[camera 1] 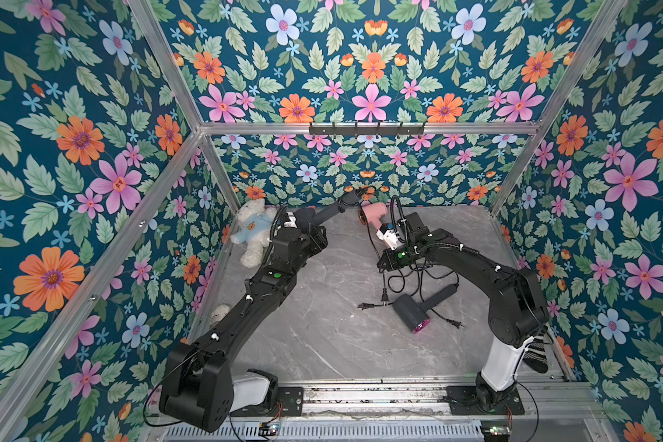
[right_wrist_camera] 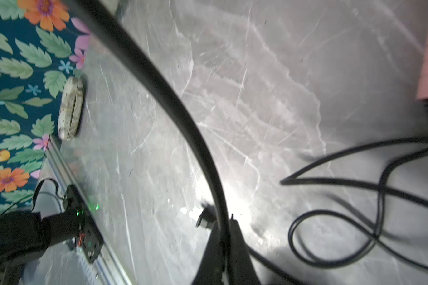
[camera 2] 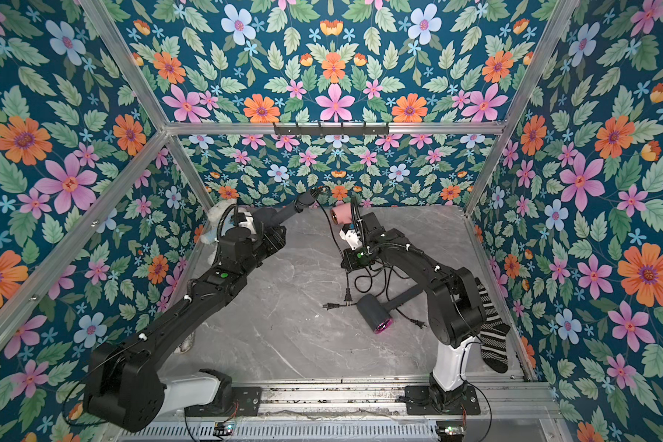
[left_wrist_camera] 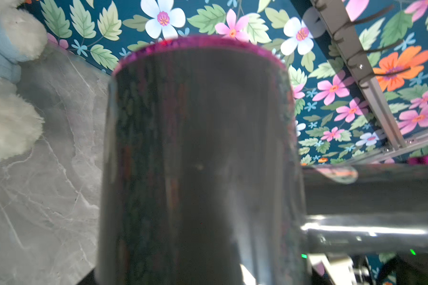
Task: Wrap the cord around the hair dryer
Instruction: Wrap the power cord around the hair dryer.
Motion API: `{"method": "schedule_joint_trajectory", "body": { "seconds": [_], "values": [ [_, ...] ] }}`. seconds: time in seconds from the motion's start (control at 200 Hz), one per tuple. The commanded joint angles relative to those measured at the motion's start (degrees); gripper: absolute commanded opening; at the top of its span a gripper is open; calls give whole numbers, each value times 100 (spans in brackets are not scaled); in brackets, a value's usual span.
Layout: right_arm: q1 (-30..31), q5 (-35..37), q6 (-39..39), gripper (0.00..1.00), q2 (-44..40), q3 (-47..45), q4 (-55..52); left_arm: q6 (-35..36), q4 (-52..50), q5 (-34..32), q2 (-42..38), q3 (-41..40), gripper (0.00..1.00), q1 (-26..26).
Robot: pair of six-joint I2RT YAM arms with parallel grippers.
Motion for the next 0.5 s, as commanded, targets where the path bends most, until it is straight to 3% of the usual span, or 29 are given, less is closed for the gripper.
{"method": "schedule_joint_trajectory", "body": {
  "seconds": [0.0,0.275,0.495],
  "values": [
    [184,-69,-381,0,-10,63,-1388,-495,862,-85,143,120,0,80],
    [1069,272,-527,0,-222,2,-2140,-608,428,-1411,109,-96,0,159],
    [1577,940,-735,0,-389,637,-2791,607,-563,-3170,348,24,0,-133]
  ]
}}
